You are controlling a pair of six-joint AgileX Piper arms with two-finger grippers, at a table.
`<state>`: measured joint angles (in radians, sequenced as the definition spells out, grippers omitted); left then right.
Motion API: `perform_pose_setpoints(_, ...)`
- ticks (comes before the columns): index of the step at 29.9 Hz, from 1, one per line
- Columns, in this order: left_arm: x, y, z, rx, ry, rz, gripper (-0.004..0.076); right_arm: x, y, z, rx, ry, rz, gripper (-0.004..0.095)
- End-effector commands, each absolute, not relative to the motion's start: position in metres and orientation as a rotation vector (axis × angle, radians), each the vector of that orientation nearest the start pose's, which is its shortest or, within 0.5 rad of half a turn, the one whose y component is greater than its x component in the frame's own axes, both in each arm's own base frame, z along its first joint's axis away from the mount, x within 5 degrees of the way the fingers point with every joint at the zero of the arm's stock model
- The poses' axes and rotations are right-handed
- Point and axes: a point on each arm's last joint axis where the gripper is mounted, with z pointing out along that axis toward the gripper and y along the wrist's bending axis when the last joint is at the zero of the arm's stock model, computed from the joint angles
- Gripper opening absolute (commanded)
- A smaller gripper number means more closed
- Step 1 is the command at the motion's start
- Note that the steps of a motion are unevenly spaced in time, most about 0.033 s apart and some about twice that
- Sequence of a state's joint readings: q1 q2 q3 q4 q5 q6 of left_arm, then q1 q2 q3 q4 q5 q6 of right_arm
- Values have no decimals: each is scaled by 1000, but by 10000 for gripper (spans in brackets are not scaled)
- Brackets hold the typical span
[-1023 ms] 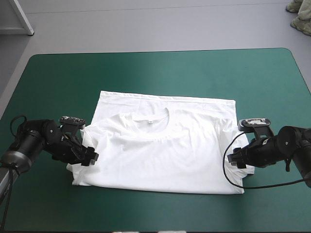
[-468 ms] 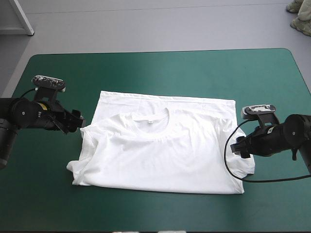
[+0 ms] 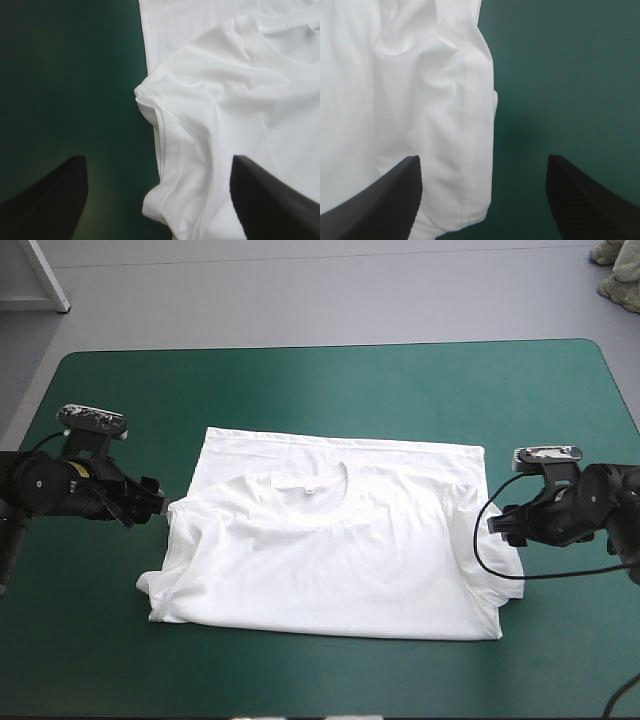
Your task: Fold the cloth
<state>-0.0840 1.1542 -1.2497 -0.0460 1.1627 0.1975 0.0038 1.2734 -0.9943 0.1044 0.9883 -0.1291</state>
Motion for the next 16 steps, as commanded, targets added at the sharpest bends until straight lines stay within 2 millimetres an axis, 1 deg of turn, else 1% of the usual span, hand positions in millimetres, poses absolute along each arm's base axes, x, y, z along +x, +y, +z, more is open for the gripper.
perform_pose_setpoints(1, 211, -23, 403, 329, 2432, -27, 557, 258, 5, 290, -115, 2713, 125, 648)
perform_pose_setpoints(7, 209, -22, 401, 328, 2462, -32, 553, 279, 8, 259, -116, 2790, 217, 648)
perform_pose_setpoints(9, 209, -22, 401, 328, 2464, -32, 545, 285, 8, 250, -106, 2806, 222, 620)
perform_pose_setpoints(11, 208, -22, 401, 313, 2468, -37, 538, 290, 9, 241, -99, 2826, 235, 552)
perform_pose_setpoints(13, 208, -22, 400, 311, 2472, -38, 538, 293, 9, 236, -101, 2834, 242, 477)
perform_pose_setpoints(16, 208, -22, 401, 311, 2470, -38, 535, 296, 9, 233, -104, 2824, 246, 316)
